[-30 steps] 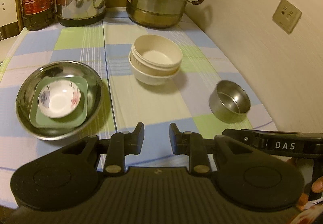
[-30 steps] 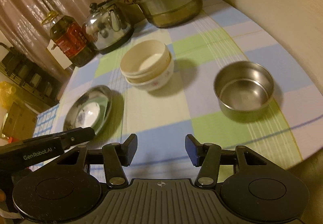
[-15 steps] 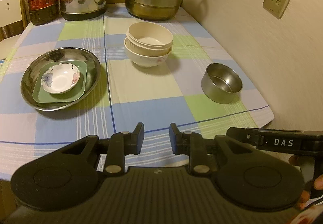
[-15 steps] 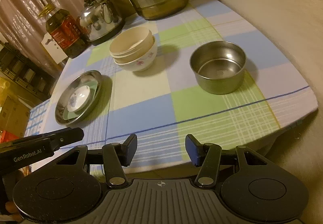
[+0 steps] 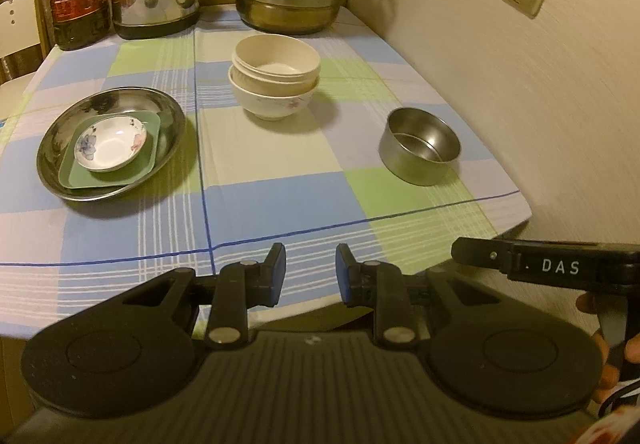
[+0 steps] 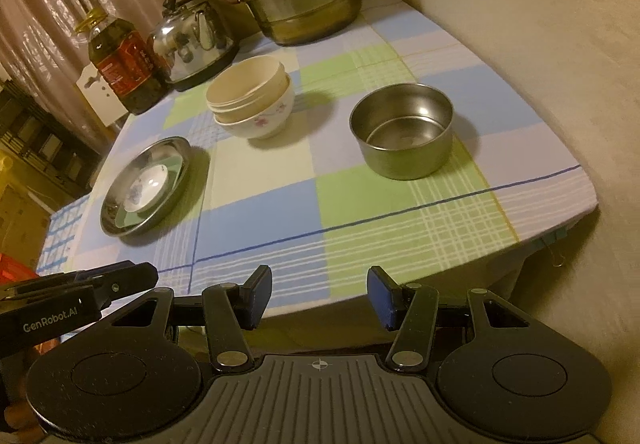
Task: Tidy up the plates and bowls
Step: 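Move the right tool to the small steel cup and grip its rim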
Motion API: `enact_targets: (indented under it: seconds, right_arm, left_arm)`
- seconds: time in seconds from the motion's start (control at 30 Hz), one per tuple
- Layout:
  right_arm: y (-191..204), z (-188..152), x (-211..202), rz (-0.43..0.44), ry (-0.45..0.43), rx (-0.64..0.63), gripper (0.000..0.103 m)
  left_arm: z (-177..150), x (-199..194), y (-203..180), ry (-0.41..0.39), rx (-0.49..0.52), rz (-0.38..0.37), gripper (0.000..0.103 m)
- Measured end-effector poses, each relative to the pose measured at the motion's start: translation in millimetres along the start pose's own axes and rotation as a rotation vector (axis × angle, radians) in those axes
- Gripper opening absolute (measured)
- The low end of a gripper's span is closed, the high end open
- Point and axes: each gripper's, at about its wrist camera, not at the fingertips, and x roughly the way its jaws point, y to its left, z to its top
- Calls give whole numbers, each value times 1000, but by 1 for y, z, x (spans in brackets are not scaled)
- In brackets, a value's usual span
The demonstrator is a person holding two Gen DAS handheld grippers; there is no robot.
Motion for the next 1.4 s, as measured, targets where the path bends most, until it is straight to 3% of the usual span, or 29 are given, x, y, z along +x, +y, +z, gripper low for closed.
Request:
enact_targets:
  seconds: [0.4, 0.97, 1.4]
  right_arm:
    - [-21, 13, 6, -71, -12, 31, 53]
    - [-66, 67, 44, -211, -94, 133, 53]
    - [-87, 96, 84, -245, -118, 169, 53]
  left_arm:
    - [25, 40, -19, 32, 77, -50, 23]
    - [87, 127, -54, 48, 193, -149, 23]
    - [119, 188, -72, 95, 214, -185, 23]
